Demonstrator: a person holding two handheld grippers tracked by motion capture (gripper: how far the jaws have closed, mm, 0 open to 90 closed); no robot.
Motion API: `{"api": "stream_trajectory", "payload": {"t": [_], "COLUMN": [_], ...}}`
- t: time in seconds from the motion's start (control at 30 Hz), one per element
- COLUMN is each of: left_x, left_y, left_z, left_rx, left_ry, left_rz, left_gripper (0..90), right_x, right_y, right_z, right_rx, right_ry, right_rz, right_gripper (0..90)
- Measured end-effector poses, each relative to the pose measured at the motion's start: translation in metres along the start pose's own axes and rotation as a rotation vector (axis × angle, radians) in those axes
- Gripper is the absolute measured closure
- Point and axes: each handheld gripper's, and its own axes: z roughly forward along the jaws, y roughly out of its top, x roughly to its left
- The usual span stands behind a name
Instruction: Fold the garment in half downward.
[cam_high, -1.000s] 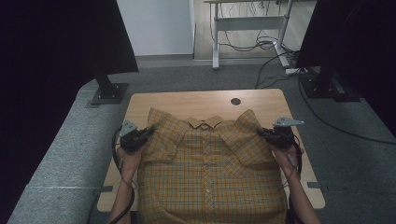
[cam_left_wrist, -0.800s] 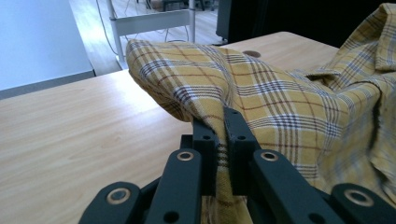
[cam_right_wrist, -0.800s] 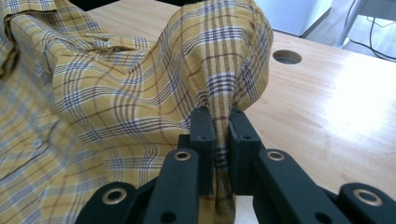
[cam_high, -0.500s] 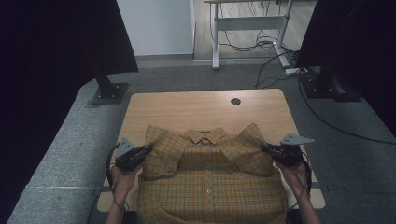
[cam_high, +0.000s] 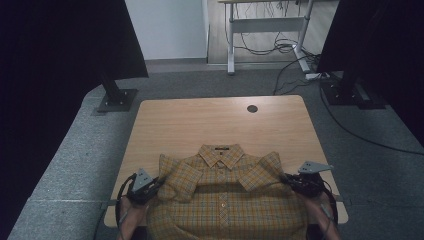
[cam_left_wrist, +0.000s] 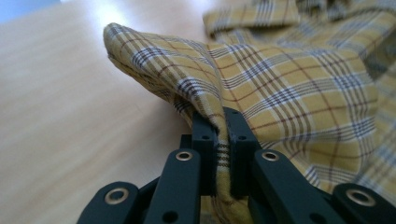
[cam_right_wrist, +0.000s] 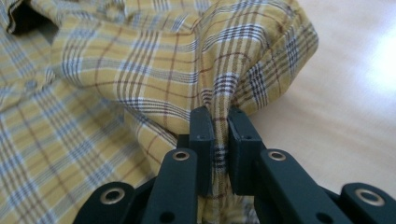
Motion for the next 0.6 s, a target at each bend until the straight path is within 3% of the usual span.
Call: {"api": "stream_trajectory", "payload": {"t": [0.2, 0.37, 0.6], "left_x": [-0.004, 0.004, 0.016], "left_y": [-0.015, -0.016, -0.008], "left_z": [0.010, 0.020, 0.036], "left_rx": [0.073, 0.091, 0.100], "left_ry": [-0.027, -0.043, -0.022], "left_rz": [-0.009, -0.031, -0.007], "left_gripper": [84.2, 84.1, 83.9], "right_x": [0.006, 0.004, -0.002], "right_y": [-0.015, -0.020, -0.009], "right_z": [0.009, 0.018, 0.030], "right_rx": [0.089, 0.125, 0.142], "right_ry": [0.033, 0.054, 0.004], "right_rz": [0.015, 0.042, 0.011], "right_gripper": [81.2, 81.2, 81.3]}}
